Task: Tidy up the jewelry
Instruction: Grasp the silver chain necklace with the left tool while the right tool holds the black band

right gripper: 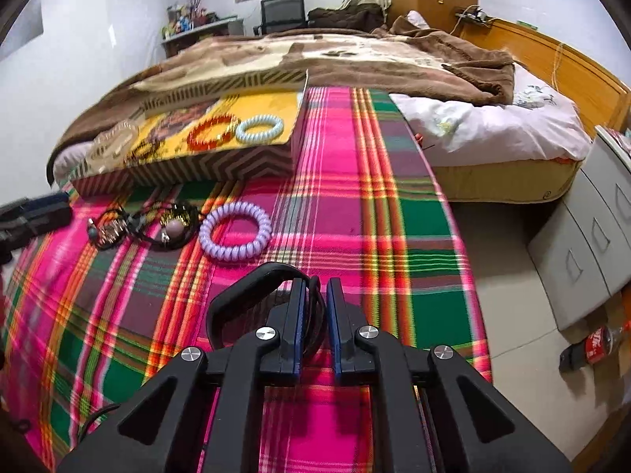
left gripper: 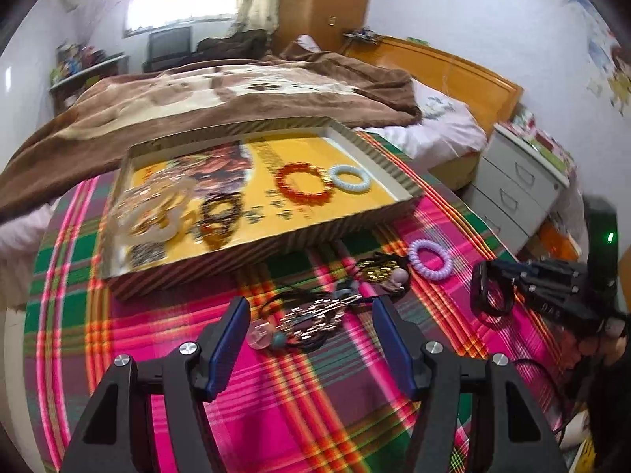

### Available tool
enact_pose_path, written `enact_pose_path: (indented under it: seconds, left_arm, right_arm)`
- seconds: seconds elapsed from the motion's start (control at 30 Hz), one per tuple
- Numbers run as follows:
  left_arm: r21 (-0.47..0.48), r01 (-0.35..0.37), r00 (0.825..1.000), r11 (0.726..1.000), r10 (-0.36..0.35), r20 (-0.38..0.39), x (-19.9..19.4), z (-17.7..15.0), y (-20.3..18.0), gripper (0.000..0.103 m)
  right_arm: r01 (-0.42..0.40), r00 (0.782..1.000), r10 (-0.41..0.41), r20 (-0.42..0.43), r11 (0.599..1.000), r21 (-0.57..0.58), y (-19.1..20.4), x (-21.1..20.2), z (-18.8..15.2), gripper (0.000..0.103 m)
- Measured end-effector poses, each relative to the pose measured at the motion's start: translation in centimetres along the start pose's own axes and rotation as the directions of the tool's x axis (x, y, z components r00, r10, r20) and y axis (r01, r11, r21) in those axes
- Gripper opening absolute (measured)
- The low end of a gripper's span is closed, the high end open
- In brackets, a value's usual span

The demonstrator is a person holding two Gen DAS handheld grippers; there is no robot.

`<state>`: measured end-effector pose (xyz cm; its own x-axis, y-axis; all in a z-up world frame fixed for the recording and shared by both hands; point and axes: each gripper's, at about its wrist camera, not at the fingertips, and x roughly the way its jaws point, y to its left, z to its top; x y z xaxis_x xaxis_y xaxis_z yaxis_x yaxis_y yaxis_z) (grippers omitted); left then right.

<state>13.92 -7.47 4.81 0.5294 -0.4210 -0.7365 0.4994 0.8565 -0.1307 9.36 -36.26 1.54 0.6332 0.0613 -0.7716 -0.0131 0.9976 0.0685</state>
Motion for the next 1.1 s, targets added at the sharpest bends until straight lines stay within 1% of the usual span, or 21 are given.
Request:
enact_pose_path:
  seconds: [0.13, 0.2, 0.27, 0.37, 0.43, 0.47, 0.5, 0.67, 0.73, 0.8, 0.83, 0.87, 0.9, 0.97, 1.0, 1.1]
  left_arm:
    - [0.059, -0.040, 0.998, 0.997, 0.043, -0.042, 2.1, 0.3, -1.3, 0.064]
    - [0.076, -0.046, 0.997, 0.996, 0.050, -0.056, 2.9, 0.2, -1.7, 0.064]
    - [0.093, -0.067, 0.995, 0.993, 0.074, -0.066, 3.5, 0.2, -1.9, 0.063]
    - [0.104, -0.076, 0.994, 0.992, 0.084, -0.075, 3.9, 0.0, -2.0, 0.051]
    - [0.133, -0.089, 0.992, 0.987, 0.100, -0.080, 4.3, -0.1, -2.3, 0.047]
    - [0.145, -0.094, 0.990, 0.985, 0.108, -0.091, 4.6, -0.1, -2.4, 0.039]
    - [0.149, -0.096, 0.989, 0.984, 0.111, -0.098, 4.7, -0.1, -2.5, 0.034]
    - [0.164, -0.100, 0.987, 0.981, 0.118, -0.108, 5.3, -0.1, -2.5, 0.034]
    - [0.172, -0.110, 0.985, 0.979, 0.131, -0.114, 5.4, 0.0, -2.5, 0.031]
    - [0.175, -0.105, 0.985, 0.979, 0.127, -0.116, 5.4, 0.1, -2.6, 0.031]
    - [0.173, -0.103, 0.986, 0.980, 0.123, -0.112, 5.3, 0.0, -2.6, 0.027]
    - [0.174, -0.102, 0.987, 0.979, 0.121, -0.104, 5.1, 0.1, -2.6, 0.022]
    - [0.174, -0.106, 0.987, 0.979, 0.125, -0.098, 5.0, 0.1, -2.6, 0.020]
    - [0.156, -0.102, 0.989, 0.982, 0.118, -0.092, 4.6, 0.3, -2.4, 0.020]
    - [0.149, -0.106, 0.989, 0.983, 0.119, -0.083, 4.4, 0.4, -2.3, 0.016]
    - [0.139, -0.102, 0.991, 0.985, 0.112, -0.068, 3.6, 0.6, -2.0, 0.013]
  right_arm:
    - [-0.012, 1.000, 0.012, 0.026, 1.000, 0.006, -0.3, -1.1, 0.0, 0.011]
    - [-0.016, 0.999, 0.016, 0.034, 1.000, 0.009, -0.3, -1.4, 0.0, 0.011]
    - [-0.023, 0.999, 0.023, 0.041, 1.000, 0.013, -0.4, -1.7, 0.0, 0.011]
    - [-0.031, 0.998, 0.030, 0.050, 0.999, 0.022, -0.5, -1.8, 0.1, 0.011]
    - [-0.032, 0.998, 0.031, 0.053, 0.999, 0.028, -0.6, -1.8, 0.1, 0.011]
    - [-0.033, 0.998, 0.031, 0.054, 0.999, 0.030, -0.6, -1.9, 0.1, 0.011]
    - [-0.034, 0.998, 0.032, 0.056, 0.999, 0.032, -0.7, -1.9, 0.1, 0.011]
    - [-0.036, 0.998, 0.034, 0.055, 0.999, 0.035, -0.7, -1.8, 0.1, 0.011]
    - [-0.039, 0.998, 0.037, 0.053, 0.999, 0.036, -0.7, -1.8, 0.1, 0.011]
    - [-0.042, 0.998, 0.040, 0.054, 0.998, 0.037, -0.6, -1.8, 0.0, 0.011]
    - [-0.042, 0.998, 0.040, 0.055, 0.998, 0.038, -0.6, -1.8, 0.0, 0.011]
    - [-0.043, 0.998, 0.041, 0.057, 0.998, 0.039, -0.7, -1.8, 0.0, 0.011]
    - [-0.044, 0.997, 0.041, 0.059, 0.998, 0.040, -0.7, -1.8, 0.1, 0.011]
    - [-0.043, 0.997, 0.041, 0.062, 0.998, 0.039, -0.5, -1.9, 0.2, 0.011]
    - [-0.043, 0.997, 0.041, 0.064, 0.998, 0.039, -0.5, -1.9, 0.2, 0.011]
    - [-0.044, 0.997, 0.041, 0.068, 0.998, 0.039, -0.4, -2.1, 0.2, 0.011]
